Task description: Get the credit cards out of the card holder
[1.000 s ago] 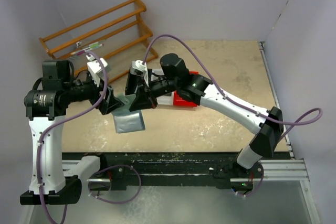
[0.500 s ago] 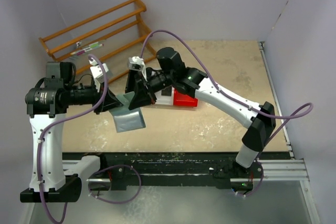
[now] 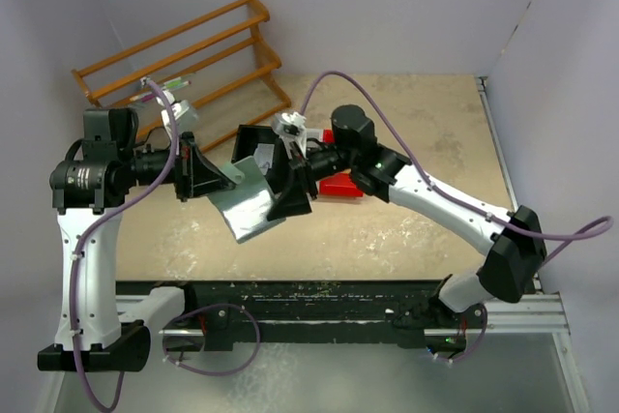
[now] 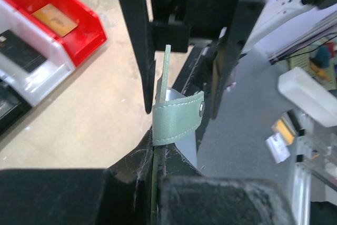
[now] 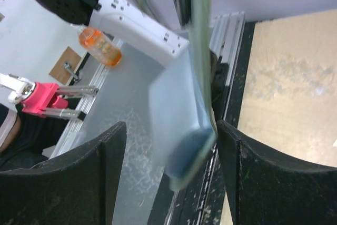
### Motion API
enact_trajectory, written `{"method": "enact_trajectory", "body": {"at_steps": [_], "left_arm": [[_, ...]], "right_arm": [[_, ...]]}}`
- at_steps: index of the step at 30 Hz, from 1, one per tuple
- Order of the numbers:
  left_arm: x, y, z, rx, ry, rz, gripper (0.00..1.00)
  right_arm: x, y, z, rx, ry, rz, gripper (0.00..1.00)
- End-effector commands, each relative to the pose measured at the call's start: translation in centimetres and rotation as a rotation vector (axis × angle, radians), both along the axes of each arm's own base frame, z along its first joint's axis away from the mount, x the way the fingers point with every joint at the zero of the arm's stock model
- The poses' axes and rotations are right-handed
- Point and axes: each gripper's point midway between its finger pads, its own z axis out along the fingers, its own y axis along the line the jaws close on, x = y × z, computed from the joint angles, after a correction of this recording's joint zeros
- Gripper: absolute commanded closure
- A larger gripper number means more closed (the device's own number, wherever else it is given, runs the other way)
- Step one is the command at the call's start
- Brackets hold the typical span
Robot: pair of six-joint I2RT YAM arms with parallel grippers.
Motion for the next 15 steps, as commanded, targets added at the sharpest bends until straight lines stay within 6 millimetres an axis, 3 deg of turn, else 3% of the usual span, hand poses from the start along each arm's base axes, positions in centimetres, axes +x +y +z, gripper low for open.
{"method": "enact_trajectory", "body": {"at_steps": [1, 10, 15], "left_arm": [[-1.1, -1.5, 4.0, -0.173, 0.022, -0.087, 1.0], [-1.3, -1.7, 4.5, -0.201, 0.044, -0.097, 1.0], [-1.2, -1.8, 4.6, -0.217, 0.071, -0.099, 1.0]], "right_arm": [[-1.9, -1.5, 0.4, 0.075, 0.008, 0.032, 0.29], [-1.5, -1.4, 0.5, 0.147, 0.005, -0.033, 0.31], [0.9, -0.7, -1.0, 0.122, 0.006, -0.187, 0.38]]}}
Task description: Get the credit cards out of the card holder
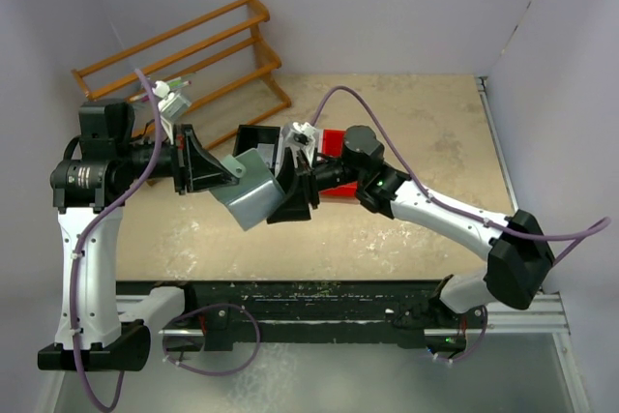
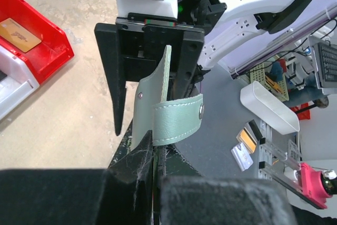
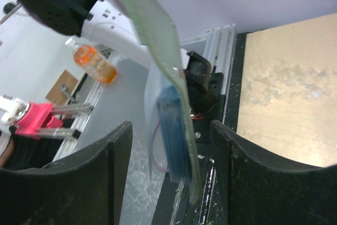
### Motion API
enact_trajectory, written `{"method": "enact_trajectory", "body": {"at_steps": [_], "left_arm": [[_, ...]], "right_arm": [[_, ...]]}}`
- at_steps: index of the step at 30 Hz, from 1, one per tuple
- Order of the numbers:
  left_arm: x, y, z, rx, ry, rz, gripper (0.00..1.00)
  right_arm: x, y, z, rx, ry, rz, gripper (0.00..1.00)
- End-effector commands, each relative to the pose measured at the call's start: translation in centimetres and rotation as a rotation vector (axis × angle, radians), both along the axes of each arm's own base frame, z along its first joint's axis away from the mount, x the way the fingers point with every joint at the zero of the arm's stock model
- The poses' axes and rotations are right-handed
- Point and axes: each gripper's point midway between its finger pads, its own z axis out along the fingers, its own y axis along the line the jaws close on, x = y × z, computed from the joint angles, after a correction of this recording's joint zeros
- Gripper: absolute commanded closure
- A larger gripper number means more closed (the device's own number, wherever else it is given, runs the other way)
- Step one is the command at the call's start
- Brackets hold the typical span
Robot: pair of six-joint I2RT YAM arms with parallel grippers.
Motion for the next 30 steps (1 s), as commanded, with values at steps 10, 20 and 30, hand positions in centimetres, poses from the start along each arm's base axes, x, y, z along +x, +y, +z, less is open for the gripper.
{"method": "enact_trajectory", "body": {"at_steps": [10, 20, 30], "left_arm": [[-0.8, -0.4, 1.5, -0.07, 0.013, -0.056, 1.0], [-0.2, -0.3, 1.2, -0.047, -0.001, -0.033, 1.0], [-0.1, 0.0, 0.8, -0.006, -0.025, -0.005, 1.0]], "right_arm": [[3.9, -0.4, 0.4, 0.099, -0.117, -0.361, 0.38], [2.9, 0.0, 2.0, 0.117, -0.085, -0.287, 0.34], [0.7, 0.3, 5.5, 0.189, -0.029, -0.138, 0.18]]}}
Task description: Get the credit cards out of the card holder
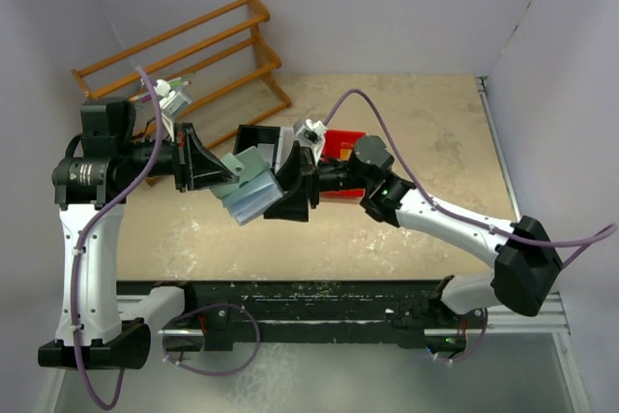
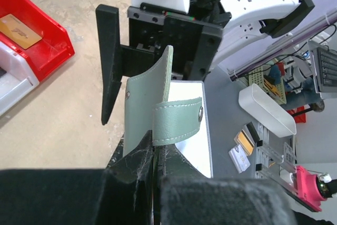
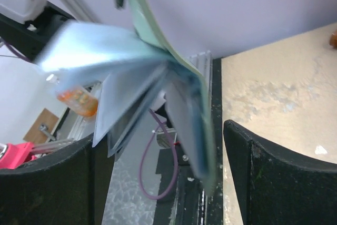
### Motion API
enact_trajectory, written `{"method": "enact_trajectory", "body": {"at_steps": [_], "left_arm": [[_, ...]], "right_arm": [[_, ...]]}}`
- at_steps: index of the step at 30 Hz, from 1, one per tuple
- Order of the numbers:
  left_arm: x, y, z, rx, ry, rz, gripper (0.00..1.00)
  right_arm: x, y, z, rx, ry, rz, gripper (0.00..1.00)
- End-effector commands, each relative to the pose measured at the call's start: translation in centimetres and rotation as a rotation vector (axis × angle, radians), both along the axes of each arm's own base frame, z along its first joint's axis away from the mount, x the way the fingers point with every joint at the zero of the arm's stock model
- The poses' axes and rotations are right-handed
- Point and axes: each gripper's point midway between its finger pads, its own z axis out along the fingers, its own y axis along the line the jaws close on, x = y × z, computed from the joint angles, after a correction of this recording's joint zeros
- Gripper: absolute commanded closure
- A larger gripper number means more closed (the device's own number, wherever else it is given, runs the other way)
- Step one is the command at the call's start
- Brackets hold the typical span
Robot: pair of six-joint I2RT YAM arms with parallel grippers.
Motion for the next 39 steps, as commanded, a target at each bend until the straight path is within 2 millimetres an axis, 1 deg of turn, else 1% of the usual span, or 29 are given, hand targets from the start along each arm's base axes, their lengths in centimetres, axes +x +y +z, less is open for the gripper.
{"method": "enact_trajectory", "body": {"at_steps": [1, 6, 8, 10, 13, 16, 17, 18, 19, 21, 23, 26, 28, 31, 33, 36, 38, 39], "left_arm": [[-0.5, 0.1, 0.8, 0.01, -0.059, -0.004, 1.0], [-0.7, 0.1, 1.1, 0.01, -0.069, -0.006, 1.0], [-0.7, 0.1, 1.1, 0.01, -0.07, -0.006, 1.0], [-0.7, 0.1, 1.2, 0.01, -0.071, -0.006, 1.0], [-0.7, 0.1, 1.2, 0.011, -0.075, -0.005, 1.0], [-0.8, 0.1, 1.3, 0.012, -0.082, -0.005, 1.0], [-0.9, 0.1, 1.4, 0.013, -0.084, -0.005, 1.0], [-0.8, 0.1, 1.4, 0.013, -0.084, -0.004, 1.0], [-0.8, 0.1, 1.4, 0.015, -0.086, -0.003, 1.0], [-0.8, 0.1, 1.4, 0.019, -0.09, 0.002, 1.0], [-0.7, 0.1, 1.4, 0.021, -0.092, 0.004, 1.0], [-0.7, 0.2, 1.5, 0.026, -0.101, 0.007, 1.0], [-0.6, 0.2, 1.5, 0.03, -0.105, 0.01, 1.0], [-0.6, 0.3, 1.6, 0.036, -0.113, 0.014, 1.0], [-0.6, 0.3, 1.6, 0.044, -0.121, 0.019, 1.0], [-0.7, 0.4, 1.5, 0.053, -0.125, 0.023, 1.0], [-0.7, 0.4, 1.4, 0.056, -0.125, 0.023, 1.0], [-0.6, 0.4, 1.4, 0.057, -0.125, 0.024, 1.0]], "right_arm": [[-1.0, 0.3, 5.5, 0.119, -0.044, 0.066, 0.17], [0.2, 1.0, 3.7, 0.022, 0.031, 0.025, 0.16], [0.4, 1.1, 3.6, 0.024, 0.031, 0.012, 0.16], [1.2, 1.3, 3.4, 0.013, 0.033, -0.027, 0.16], [1.7, 1.3, 1.6, -0.064, 0.073, -0.056, 0.15], [2.5, 1.3, 0.8, -0.101, 0.091, -0.107, 0.15], [2.6, 1.2, 1.3, -0.085, 0.071, -0.115, 0.15], [2.5, 1.1, 2.2, -0.046, 0.041, -0.115, 0.15], [2.0, 1.0, 2.8, -0.018, 0.02, -0.092, 0.14], [0.7, 0.5, 3.3, 0.009, -0.001, -0.036, 0.12], [0.2, 0.1, 3.6, 0.014, -0.02, -0.021, 0.11], [0.6, -0.1, 2.8, -0.031, 0.011, -0.055, 0.1], [0.3, -0.1, 2.5, -0.051, 0.016, -0.042, 0.1], [-0.8, -0.4, 1.5, -0.081, 0.064, 0.018, 0.1], [-1.1, -0.5, 1.1, -0.082, 0.093, 0.025, 0.1], [-0.5, -0.1, 0.8, -0.091, 0.171, -0.003, 0.1], [1.1, 0.7, 0.3, -0.124, 0.248, -0.072, 0.11], [1.7, 0.9, -0.4, -0.155, 0.285, -0.094, 0.11]]}}
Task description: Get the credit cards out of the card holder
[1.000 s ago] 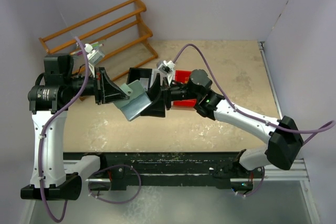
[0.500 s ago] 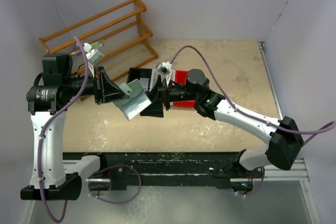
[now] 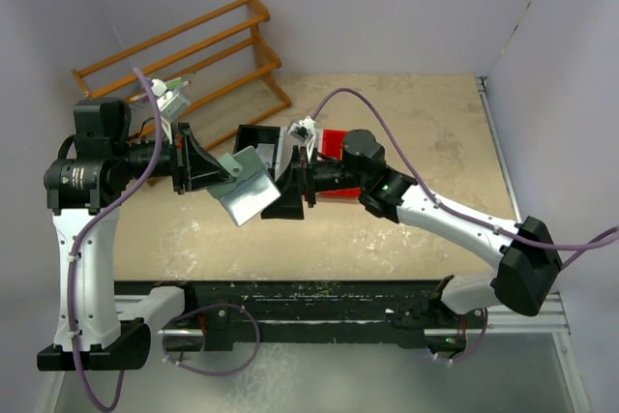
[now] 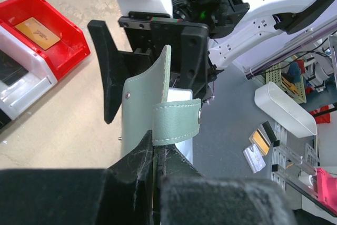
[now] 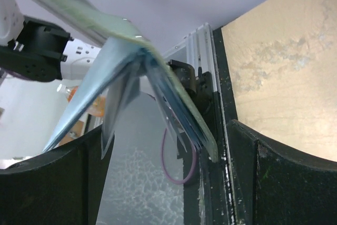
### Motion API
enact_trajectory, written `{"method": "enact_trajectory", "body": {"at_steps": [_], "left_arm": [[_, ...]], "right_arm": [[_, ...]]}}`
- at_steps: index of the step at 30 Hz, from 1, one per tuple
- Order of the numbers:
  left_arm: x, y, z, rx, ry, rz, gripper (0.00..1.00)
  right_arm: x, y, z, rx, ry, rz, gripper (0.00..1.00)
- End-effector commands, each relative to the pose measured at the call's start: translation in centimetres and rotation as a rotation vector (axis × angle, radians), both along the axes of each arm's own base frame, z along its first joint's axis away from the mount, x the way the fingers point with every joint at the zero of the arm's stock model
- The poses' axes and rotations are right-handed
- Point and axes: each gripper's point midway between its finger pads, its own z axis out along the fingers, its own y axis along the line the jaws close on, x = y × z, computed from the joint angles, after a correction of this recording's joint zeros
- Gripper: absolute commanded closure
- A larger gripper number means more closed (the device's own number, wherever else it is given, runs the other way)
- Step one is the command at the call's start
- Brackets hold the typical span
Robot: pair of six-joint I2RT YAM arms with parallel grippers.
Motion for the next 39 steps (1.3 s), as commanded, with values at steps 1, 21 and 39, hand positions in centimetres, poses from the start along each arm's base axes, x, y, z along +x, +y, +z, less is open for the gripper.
{"method": "enact_trajectory", "body": {"at_steps": [1, 21, 39], "left_arm": [[-0.5, 0.0, 1.1, 0.0, -0.067, -0.016, 1.0], [-0.5, -0.1, 0.8, -0.004, -0.053, -0.026, 0.99], [-0.3, -0.2, 0.3, -0.014, -0.019, -0.051, 0.97]], "right_arm": [[1.8, 1.1, 0.0, -0.038, 0.13, -0.07, 0.11], [2.4, 2.3, 7.1, 0.207, 0.142, -0.092, 0.14], [-1.0, 3.7, 8.4, 0.249, -0.031, 0.021, 0.75]]}}
